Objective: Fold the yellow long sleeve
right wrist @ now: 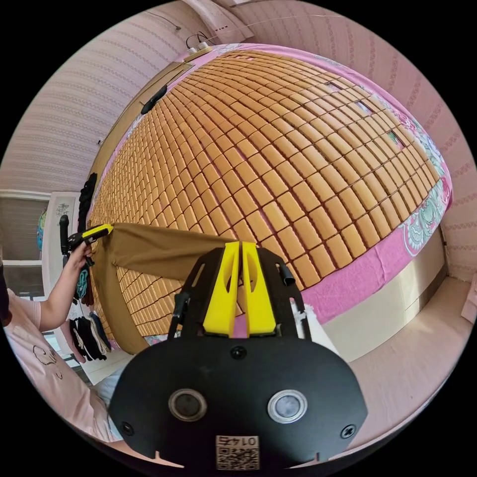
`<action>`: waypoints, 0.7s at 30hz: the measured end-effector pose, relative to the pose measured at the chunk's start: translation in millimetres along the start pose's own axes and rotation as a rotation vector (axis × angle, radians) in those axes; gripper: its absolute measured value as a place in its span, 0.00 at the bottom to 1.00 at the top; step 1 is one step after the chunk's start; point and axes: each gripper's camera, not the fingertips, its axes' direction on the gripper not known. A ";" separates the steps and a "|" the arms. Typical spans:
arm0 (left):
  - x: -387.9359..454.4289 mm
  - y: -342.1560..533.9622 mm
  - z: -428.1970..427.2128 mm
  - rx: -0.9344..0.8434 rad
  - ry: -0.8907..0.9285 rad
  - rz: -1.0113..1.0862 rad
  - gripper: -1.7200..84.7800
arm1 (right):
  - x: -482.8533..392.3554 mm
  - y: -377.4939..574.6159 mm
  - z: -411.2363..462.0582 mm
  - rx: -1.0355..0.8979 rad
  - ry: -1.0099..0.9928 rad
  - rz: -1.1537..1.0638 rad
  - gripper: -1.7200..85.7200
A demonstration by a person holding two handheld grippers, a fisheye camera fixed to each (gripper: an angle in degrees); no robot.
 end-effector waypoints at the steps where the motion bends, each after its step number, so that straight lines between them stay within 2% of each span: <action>1: 0.3 0.4 -2.1 0.006 -0.006 0.009 0.01 | -1.4 -1.3 -0.1 0.016 0.004 0.003 0.03; 6: -3.2 4.0 -8.2 0.050 -0.012 0.001 0.02 | -12.1 -24.0 21.8 0.048 0.016 0.032 0.03; 11: -23.4 34.6 -35.6 0.112 0.058 -0.082 0.08 | -21.6 -40.3 53.9 0.045 0.068 0.069 0.04; 14: -30.3 73.3 -79.9 0.211 0.069 -0.106 0.09 | -28.9 -34.8 50.8 0.143 0.086 0.139 0.04; 17: -32.7 133.2 -111.5 0.258 0.055 -0.143 0.09 | -62.5 -11.3 53.9 0.176 0.080 0.085 0.05; 19: -32.7 191.2 -117.4 0.223 0.074 -0.205 0.09 | -94.4 9.0 71.2 0.119 0.039 0.016 0.06; 21: -30.6 239.4 -114.4 0.177 0.117 -0.265 0.09 | -144.8 40.6 113.6 -0.041 -0.018 -0.084 0.08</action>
